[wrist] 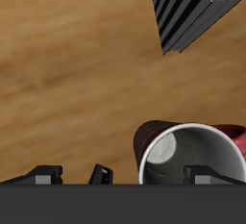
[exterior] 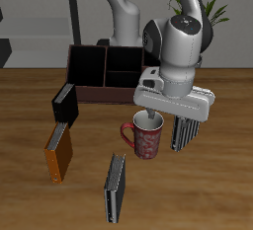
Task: Place the red mug into the back desk caddy's right compartment
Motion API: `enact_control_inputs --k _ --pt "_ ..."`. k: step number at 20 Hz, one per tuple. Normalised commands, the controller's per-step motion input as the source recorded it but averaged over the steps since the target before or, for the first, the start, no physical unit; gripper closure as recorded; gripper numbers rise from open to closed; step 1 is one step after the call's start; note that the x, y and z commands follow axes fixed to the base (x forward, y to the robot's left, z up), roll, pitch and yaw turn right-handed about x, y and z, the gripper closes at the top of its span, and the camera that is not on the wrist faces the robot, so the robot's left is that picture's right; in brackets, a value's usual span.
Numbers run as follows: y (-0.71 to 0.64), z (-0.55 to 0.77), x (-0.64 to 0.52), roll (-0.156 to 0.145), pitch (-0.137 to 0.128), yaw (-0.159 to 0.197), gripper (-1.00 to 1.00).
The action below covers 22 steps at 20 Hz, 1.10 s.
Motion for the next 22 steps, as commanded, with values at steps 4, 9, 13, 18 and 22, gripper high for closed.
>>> enact_control_inputs --k 4,9,13,18,22 --pt "-0.03 -0.15 0.05 -0.005 0.021 -0.035 -1.0" --pt "-0.08 -0.27 0.1 -0.004 0.051 -0.037 -1.0" --pt "-0.04 -0.34 0.11 0.01 0.081 -0.06 -1.0" --pt "-0.08 -0.24 0.06 0.004 0.045 -0.056 1.0" --pt "-0.13 -0.04 0.02 -0.019 0.027 -0.034 1.0"
